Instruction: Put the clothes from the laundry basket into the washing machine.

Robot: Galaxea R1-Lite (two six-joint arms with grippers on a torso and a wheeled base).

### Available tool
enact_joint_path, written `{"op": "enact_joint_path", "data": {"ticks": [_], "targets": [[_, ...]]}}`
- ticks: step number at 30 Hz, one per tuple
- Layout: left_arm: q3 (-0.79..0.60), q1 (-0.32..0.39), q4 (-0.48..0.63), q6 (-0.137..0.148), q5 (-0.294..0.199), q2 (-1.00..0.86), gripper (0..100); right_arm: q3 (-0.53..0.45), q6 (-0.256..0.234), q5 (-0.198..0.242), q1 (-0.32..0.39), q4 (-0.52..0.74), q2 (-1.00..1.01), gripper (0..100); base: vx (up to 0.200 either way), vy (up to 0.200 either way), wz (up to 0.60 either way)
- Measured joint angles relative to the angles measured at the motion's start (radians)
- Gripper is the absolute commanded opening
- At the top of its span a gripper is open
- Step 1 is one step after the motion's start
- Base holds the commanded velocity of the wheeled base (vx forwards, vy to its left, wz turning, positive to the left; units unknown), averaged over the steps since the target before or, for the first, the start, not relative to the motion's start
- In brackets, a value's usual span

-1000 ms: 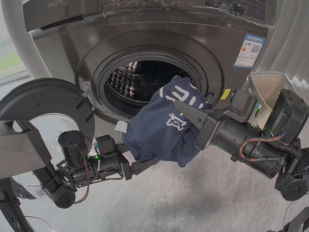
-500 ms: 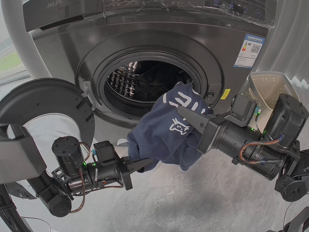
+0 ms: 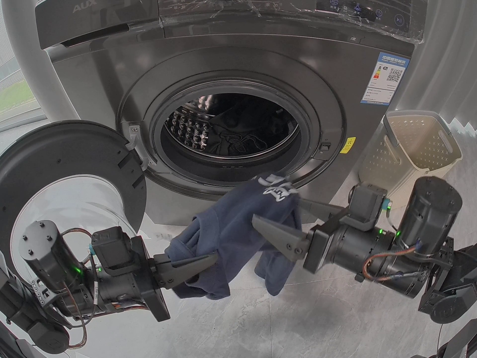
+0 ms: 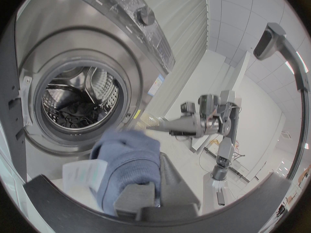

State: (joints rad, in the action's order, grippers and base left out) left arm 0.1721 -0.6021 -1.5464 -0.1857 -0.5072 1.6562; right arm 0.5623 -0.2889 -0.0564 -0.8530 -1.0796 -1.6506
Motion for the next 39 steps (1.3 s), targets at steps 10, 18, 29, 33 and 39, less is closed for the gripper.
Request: {"op": "enact_joint_path", "data": {"ticks": [10,18,29,33,39], "targets": [[0.060,0.000,0.002,-0.027,0.150,-0.031,0,-0.089,0.030,0.001,-0.006,-0.001,-0.006,100,0.000,0.000,0.00],[0.110,0.000,0.001,-0.027,0.249,0.005,0,-0.105,0.050,0.001,-0.015,-0.002,-0.007,100,0.000,0.000,0.00],[0.163,-0.005,0.001,-0.028,0.320,0.045,0,-0.096,0.065,0.003,-0.057,-0.064,-0.051,100,0.000,0.000,0.00],[0.172,-0.006,0.000,-0.028,0.324,0.048,0,-0.069,0.074,0.003,-0.068,-0.073,-0.087,100,0.000,0.000,0.00],[0.189,-0.006,0.001,-0.028,0.335,0.050,0,-0.016,0.077,0.001,-0.083,-0.105,-0.158,100,0.000,0.000,0.00]]}}
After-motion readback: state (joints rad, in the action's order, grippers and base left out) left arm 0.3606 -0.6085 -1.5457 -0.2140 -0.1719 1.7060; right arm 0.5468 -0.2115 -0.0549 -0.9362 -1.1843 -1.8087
